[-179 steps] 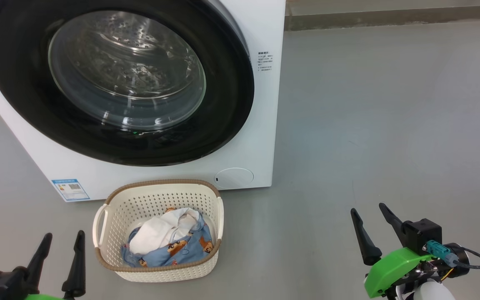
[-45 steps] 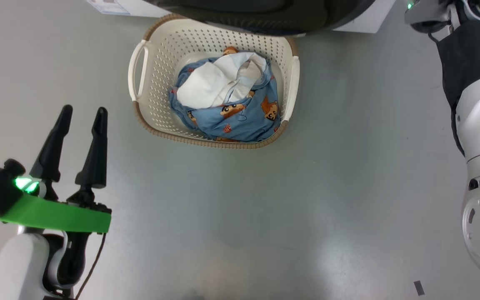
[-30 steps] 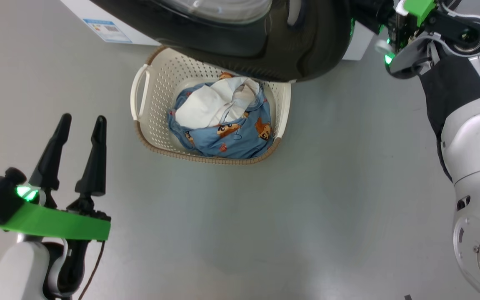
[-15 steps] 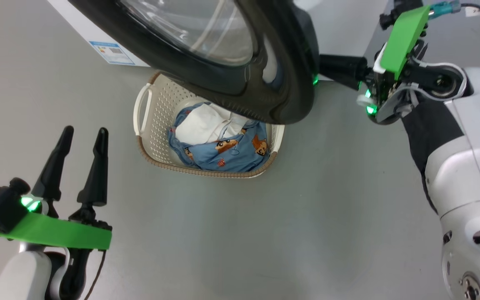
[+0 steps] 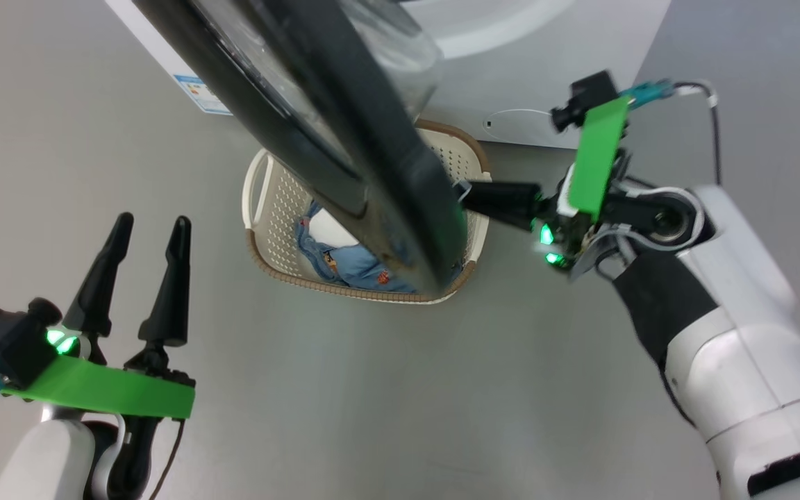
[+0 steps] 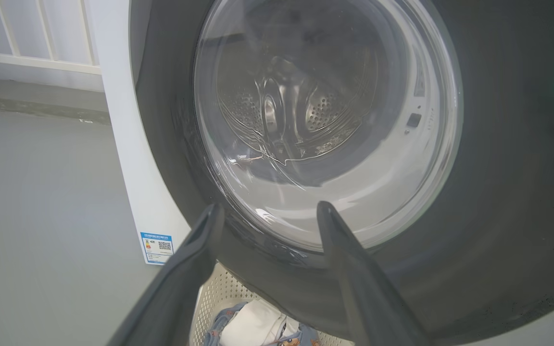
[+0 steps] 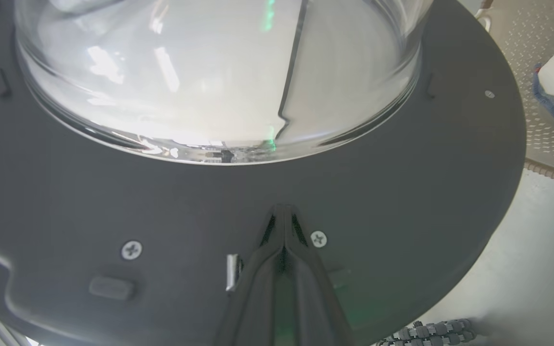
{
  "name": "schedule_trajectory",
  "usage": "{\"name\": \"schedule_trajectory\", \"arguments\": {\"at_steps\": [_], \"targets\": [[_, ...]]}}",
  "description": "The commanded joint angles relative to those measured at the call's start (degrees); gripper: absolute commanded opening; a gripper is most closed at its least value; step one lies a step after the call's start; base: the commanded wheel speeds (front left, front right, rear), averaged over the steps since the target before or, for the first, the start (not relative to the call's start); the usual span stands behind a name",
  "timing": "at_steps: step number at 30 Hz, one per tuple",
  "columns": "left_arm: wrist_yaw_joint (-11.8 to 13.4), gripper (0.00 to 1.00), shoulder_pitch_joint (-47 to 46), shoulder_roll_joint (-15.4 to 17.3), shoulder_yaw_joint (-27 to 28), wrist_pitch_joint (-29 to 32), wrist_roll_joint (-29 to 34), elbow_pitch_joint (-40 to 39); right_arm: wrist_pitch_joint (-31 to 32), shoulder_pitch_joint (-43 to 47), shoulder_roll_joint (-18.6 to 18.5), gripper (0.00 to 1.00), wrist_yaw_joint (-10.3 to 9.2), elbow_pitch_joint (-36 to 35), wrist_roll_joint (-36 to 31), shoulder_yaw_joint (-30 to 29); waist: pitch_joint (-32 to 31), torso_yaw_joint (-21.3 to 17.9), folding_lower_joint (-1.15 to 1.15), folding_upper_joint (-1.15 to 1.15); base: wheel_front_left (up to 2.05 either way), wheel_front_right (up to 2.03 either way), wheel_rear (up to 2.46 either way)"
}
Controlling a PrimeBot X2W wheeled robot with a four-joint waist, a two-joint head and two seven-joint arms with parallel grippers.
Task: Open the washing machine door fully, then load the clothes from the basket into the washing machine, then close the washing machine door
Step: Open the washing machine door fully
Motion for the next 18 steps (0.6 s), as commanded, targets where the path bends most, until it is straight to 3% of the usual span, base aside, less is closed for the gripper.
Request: {"name": "schedule_trajectory", "arguments": {"at_steps": [1,7,18], "targets": [[-0.1,1.00,0.0,1.7,2.2,-0.4,0.5,-0.8,-0.6,1.1,2.5,0.00,0.19,-3.0,2.2,3.1,-0.2,0.4,0.00,0.00,0.00,0.00,0.00],[-0.1,1.00,-0.1,1.6,2.1,-0.4,0.4,-0.6,-4.8,2.3,2.5,0.00,0.19,-5.7,7.2,12.3,-0.3,1.2,0.00,0.00,0.00,0.00,0.00],[-0.1,1.00,-0.3,1.2,2.7,-0.4,0.4,0.0,-11.7,1.5,2.5,0.00,0.19,-7.8,16.0,23.9,-0.4,1.6,0.00,0.00,0.00,0.00,0.00]]}}
